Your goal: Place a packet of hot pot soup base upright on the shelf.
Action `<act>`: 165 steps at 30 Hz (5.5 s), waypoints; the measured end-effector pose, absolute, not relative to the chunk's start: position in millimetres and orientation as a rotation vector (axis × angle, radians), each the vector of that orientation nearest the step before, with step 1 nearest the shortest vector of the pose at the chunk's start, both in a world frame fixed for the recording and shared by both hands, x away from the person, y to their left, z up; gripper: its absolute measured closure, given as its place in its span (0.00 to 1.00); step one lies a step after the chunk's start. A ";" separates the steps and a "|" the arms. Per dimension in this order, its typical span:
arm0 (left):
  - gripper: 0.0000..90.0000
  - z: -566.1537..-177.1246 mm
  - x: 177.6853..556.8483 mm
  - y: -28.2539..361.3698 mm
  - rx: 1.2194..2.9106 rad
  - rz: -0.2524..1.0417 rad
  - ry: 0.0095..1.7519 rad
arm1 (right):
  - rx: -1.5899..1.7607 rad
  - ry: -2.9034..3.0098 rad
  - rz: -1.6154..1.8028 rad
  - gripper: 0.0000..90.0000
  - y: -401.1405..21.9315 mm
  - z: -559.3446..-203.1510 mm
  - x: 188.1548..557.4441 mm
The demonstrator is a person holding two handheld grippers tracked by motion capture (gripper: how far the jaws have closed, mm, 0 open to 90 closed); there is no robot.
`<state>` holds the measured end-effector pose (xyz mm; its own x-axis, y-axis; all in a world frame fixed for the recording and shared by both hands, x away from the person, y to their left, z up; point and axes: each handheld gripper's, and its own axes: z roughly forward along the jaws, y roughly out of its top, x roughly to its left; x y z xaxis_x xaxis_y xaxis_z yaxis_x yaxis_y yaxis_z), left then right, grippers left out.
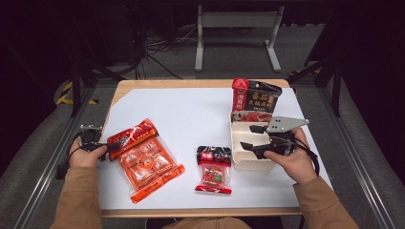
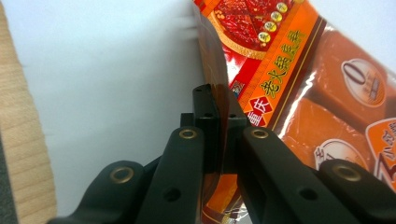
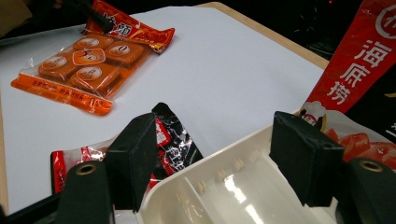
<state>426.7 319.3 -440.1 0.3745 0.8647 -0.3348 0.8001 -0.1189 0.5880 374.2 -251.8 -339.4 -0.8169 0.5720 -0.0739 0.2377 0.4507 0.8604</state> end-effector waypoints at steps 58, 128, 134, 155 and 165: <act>1.00 -296.9 354.4 256.3 1.781 0.481 0.873 | 0.751 2.367 1.409 0.75 -268.1 -329.3 370.3; 1.00 -242.8 335.9 145.1 1.709 0.320 0.343 | 0.410 2.339 1.718 0.34 -194.9 -322.0 392.9; 1.00 -244.1 336.8 142.6 1.718 0.302 0.311 | 0.362 2.353 1.743 0.32 -189.7 -323.0 392.6; 1.00 -247.1 339.1 142.7 1.701 0.285 0.308 | 0.243 2.385 1.769 0.45 -170.5 -330.9 389.4; 1.00 -248.9 341.3 144.6 1.696 0.280 0.322 | 0.148 2.449 1.776 0.72 -175.5 -330.1 386.7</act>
<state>341.3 144.6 -248.9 0.9299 0.3677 0.0018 0.0524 -0.1373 0.9891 386.7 -175.5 -330.1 -0.9889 0.1445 -0.0339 0.0127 0.3098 0.9507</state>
